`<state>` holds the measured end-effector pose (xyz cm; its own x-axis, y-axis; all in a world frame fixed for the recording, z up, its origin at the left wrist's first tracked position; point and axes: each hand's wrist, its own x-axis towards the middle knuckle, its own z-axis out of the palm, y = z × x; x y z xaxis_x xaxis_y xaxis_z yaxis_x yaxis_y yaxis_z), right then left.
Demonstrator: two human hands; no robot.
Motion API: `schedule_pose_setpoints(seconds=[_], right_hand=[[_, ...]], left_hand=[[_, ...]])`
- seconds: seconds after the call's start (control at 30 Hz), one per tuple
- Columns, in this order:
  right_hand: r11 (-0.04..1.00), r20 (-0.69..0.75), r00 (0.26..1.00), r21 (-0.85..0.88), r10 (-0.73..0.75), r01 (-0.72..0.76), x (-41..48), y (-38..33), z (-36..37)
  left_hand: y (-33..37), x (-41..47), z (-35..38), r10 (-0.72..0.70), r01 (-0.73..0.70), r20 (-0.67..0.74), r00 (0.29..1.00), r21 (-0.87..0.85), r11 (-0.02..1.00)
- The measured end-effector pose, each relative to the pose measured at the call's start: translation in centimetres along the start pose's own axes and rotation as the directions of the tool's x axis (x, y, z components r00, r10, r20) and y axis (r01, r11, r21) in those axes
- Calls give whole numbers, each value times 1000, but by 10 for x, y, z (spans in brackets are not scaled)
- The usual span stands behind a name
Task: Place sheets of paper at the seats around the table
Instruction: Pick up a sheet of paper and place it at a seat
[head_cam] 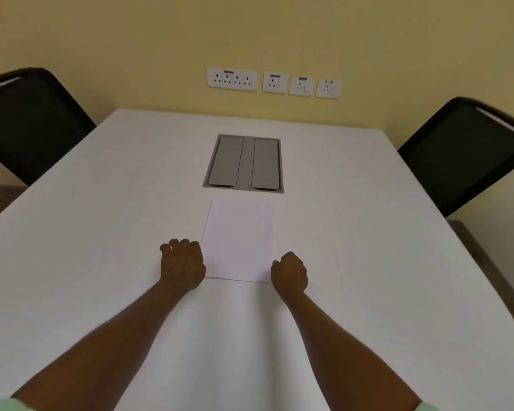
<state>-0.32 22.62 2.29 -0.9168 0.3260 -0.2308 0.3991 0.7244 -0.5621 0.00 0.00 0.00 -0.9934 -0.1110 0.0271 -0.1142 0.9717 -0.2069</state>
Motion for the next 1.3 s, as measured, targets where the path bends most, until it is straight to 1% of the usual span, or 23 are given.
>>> schedule_pose_setpoints(seconds=[0.03,0.13,0.2,0.27,0.43,0.63,0.77,0.83,0.87,0.93,1.0,1.03,1.07,1.17,1.3], right_hand=[[1000,16,1000,7,17,-17,7,2,6],[998,8,999,23,54,-54,28,7,22],[997,0,998,43,62,-62,39,9,32],[996,-17,998,56,67,-66,48,8,41],[989,-16,992,88,123,-121,58,7,55],[972,-3,981,140,191,-189,64,6,63],[964,16,980,175,199,-199,66,4,61],[963,24,980,183,198,-199,65,3,61],[962,24,980,186,198,-200,65,3,61],[959,22,979,194,204,-204,66,2,62],[957,24,979,206,203,-203,66,1,65],[957,25,979,208,200,-201,66,0,65],[958,24,980,207,197,-198,66,-1,66],[962,18,982,197,188,-187,65,-3,68],[970,-1,986,176,168,-165,64,-3,71]], left_hand=[[2,5,8,-21,21,-9,1000,-19,1000],[6,25,23,-140,155,114,984,-128,980],[11,35,33,-203,235,163,966,-215,948],[15,41,42,-238,282,182,954,-281,917],[24,43,59,-216,232,88,972,-283,931],[27,49,57,-231,256,117,966,-296,920],[27,51,51,-210,242,133,969,-306,921],[27,50,48,-214,227,75,974,-278,933],[27,50,48,-203,215,75,976,-241,946],[27,49,48,-163,193,149,975,-215,957],[28,50,46,-169,205,168,971,-232,951],[27,50,44,-184,220,165,969,-229,948],[27,51,47,-210,235,131,969,-227,945],[28,53,48,-233,261,137,963,-258,930],[28,56,46,-310,341,147,939,-297,892]])
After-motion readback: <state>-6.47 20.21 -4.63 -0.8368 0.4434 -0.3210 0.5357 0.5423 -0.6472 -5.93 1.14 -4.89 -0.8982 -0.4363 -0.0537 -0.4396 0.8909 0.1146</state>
